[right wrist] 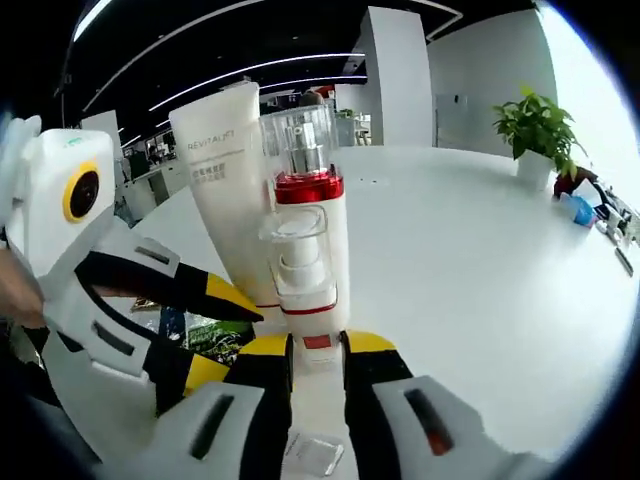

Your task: Arrange the skincare products in the storage area until every visible bottle or jar stands upright without overlapping.

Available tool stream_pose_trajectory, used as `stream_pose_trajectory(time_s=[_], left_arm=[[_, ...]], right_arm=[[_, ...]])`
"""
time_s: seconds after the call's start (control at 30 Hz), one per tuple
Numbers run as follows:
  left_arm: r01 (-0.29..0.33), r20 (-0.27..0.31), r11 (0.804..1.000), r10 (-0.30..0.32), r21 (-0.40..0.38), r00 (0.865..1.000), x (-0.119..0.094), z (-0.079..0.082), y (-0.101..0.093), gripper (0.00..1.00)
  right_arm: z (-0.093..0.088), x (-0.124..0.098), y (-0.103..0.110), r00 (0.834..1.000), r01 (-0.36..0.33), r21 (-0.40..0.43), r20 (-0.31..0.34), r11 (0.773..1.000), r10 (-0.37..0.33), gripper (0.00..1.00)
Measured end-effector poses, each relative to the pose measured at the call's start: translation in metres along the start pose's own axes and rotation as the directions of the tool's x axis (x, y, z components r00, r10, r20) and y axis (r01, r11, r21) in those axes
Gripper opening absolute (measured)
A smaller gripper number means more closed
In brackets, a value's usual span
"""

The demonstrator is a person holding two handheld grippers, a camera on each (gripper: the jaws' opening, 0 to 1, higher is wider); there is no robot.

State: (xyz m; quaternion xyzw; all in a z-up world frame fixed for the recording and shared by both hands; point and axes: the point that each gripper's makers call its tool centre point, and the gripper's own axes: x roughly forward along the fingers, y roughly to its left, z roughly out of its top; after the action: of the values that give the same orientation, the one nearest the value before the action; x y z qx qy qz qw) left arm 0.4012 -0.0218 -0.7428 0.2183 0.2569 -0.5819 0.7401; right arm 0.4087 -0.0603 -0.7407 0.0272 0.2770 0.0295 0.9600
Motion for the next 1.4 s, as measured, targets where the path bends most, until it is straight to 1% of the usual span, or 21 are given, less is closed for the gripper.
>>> stream_pose_trajectory(time_s=[0.17, 0.4, 0.6, 0.77, 1.0, 1.03, 1.1, 1.13, 1.17, 1.23, 1.27, 1.4], left_arm=[[-0.006, -0.001, 1.0, 0.006, -0.004, 1.0, -0.003, 0.0, 0.0, 0.29], [-0.009, 0.009, 1.0, 0.009, -0.007, 1.0, -0.005, 0.005, -0.002, 0.3], [-0.026, 0.013, 0.999, 0.026, -0.019, 1.0, -0.014, 0.009, -0.002, 0.31], [-0.039, 0.013, 0.999, 0.039, -0.036, 0.999, -0.023, 0.008, -0.005, 0.34], [-0.052, 0.017, 0.996, 0.054, -0.078, 0.998, -0.037, 0.008, -0.013, 0.4], [-0.055, 0.015, 0.995, 0.056, -0.086, 0.998, -0.039, 0.007, -0.014, 0.41], [-0.061, 0.008, 0.992, 0.063, -0.112, 0.998, -0.043, 0.005, -0.016, 0.46], [-0.064, 0.009, 0.99, 0.066, -0.123, 0.998, -0.045, 0.005, -0.017, 0.47], [-0.068, 0.011, 0.988, 0.07, -0.136, 0.997, -0.048, 0.004, -0.018, 0.49], [-0.074, 0.018, 0.982, 0.078, -0.175, 0.997, -0.055, 0.003, -0.02, 0.51], [-0.076, 0.016, 0.979, 0.08, -0.189, 0.997, -0.057, 0.002, -0.021, 0.53], [-0.089, 0.019, 0.967, 0.096, -0.239, 0.995, -0.068, -0.003, -0.023, 0.57]], right_arm=[[-0.002, 0.0, -0.001, 1.0, 0.004, 0.014, -0.007, 1.0, -0.004, 0.18], [-0.004, -0.004, -0.003, 1.0, 0.004, 0.022, -0.018, 1.0, -0.004, 0.22], [-0.001, -0.01, 0.001, 1.0, -0.019, 0.014, -0.012, 1.0, 0.02, 0.24], [0.001, -0.018, 0.005, 0.999, -0.044, -0.005, -0.008, 0.999, 0.044, 0.28], [0.002, -0.033, 0.009, 0.996, -0.089, -0.044, 0.002, 0.995, 0.089, 0.38], [0.003, -0.035, 0.011, 0.994, -0.113, -0.055, -0.001, 0.992, 0.113, 0.39], [0.005, -0.04, 0.014, 0.99, -0.138, -0.106, 0.004, 0.985, 0.139, 0.44], [0.006, -0.041, 0.015, 0.989, -0.147, -0.117, 0.006, 0.982, 0.149, 0.45], [0.007, -0.045, 0.017, 0.985, -0.173, -0.127, 0.005, 0.977, 0.175, 0.47], [0.008, -0.05, 0.017, 0.983, -0.18, -0.142, 0.005, 0.973, 0.183, 0.52], [0.008, -0.054, 0.019, 0.979, -0.203, -0.145, 0.002, 0.968, 0.206, 0.54], [0.008, -0.062, 0.018, 0.972, -0.232, -0.153, -0.008, 0.961, 0.233, 0.64]])
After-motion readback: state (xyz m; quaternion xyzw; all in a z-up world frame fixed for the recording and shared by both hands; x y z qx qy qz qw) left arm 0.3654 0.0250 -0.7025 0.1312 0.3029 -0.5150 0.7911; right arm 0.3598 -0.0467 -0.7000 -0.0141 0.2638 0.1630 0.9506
